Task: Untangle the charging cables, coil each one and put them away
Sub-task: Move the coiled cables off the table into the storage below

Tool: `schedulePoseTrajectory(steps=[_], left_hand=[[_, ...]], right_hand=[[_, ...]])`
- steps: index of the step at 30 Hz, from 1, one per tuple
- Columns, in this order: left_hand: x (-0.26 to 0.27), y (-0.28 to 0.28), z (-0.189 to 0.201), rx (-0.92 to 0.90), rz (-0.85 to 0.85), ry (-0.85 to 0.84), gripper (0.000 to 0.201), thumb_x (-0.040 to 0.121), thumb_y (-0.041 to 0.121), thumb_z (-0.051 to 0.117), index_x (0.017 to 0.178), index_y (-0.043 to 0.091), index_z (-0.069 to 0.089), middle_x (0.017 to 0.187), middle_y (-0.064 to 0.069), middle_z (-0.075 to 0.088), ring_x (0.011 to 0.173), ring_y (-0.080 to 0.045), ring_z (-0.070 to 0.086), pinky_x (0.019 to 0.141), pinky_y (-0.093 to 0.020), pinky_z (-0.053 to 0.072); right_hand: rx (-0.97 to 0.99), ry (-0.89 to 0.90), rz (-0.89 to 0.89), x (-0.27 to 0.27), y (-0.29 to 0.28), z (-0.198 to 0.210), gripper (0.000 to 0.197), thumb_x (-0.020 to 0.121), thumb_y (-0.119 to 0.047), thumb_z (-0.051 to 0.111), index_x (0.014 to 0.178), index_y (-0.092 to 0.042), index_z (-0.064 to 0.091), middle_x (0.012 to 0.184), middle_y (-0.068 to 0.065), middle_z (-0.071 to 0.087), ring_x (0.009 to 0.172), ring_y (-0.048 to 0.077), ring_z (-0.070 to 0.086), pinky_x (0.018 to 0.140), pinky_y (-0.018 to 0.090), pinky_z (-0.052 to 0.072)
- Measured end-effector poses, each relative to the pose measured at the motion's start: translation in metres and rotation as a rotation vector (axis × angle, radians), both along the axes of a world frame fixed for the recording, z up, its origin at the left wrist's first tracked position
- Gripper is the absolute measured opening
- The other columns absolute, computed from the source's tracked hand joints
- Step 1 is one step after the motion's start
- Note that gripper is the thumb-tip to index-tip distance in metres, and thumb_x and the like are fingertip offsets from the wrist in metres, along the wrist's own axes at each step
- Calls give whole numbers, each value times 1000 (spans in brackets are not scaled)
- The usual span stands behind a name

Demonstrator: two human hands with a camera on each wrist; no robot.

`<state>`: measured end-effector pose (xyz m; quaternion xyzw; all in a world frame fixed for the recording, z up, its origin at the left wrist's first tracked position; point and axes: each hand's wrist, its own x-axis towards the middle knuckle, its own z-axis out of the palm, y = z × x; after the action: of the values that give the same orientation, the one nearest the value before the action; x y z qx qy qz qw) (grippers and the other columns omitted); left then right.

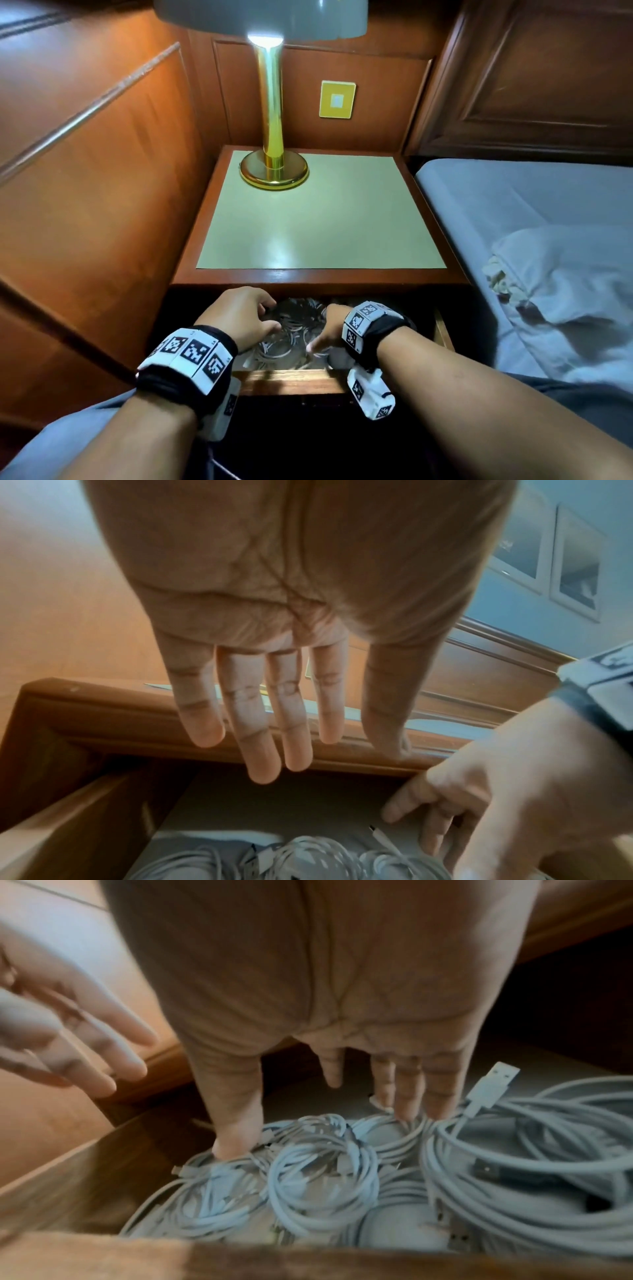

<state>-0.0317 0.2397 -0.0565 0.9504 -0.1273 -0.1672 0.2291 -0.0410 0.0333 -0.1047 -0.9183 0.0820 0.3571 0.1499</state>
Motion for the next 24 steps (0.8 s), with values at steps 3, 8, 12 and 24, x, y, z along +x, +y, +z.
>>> schedulePoseTrajectory(steps=[3, 8, 12, 24], left_hand=[[-6, -5, -2, 27, -22, -5, 40, 78, 41, 82, 114, 30, 70, 97, 14, 64, 92, -5, 62, 89, -26, 52], [-21, -14, -5, 78, -63, 1, 37, 80, 39, 81, 114, 28, 71, 96, 14, 65, 94, -7, 62, 90, -25, 51], [-36, -18, -6, 134, -89, 31, 38, 82, 42, 78, 116, 27, 69, 104, 14, 66, 97, -4, 59, 73, -12, 44], [-69, -28, -22, -93, -63, 161, 37, 76, 33, 86, 110, 28, 71, 95, 9, 71, 87, -6, 70, 77, -10, 52]], right_hand=[[66, -89, -57, -14, -17, 10, 80, 81, -53, 74, 140, -7, 46, 140, 10, 55, 128, 29, 53, 104, 34, 44], [161, -174, -86, -61, -55, 24, 61, 85, -47, 73, 136, -19, 56, 127, 3, 63, 117, 17, 61, 93, 21, 43], [126, -245, -79, -100, -86, 30, 55, 82, -50, 74, 129, -26, 59, 108, -7, 59, 99, 10, 59, 92, 22, 45], [117, -299, 15, -133, -94, 26, 51, 82, -39, 78, 127, -25, 58, 120, -4, 60, 112, 13, 60, 97, 23, 46]])
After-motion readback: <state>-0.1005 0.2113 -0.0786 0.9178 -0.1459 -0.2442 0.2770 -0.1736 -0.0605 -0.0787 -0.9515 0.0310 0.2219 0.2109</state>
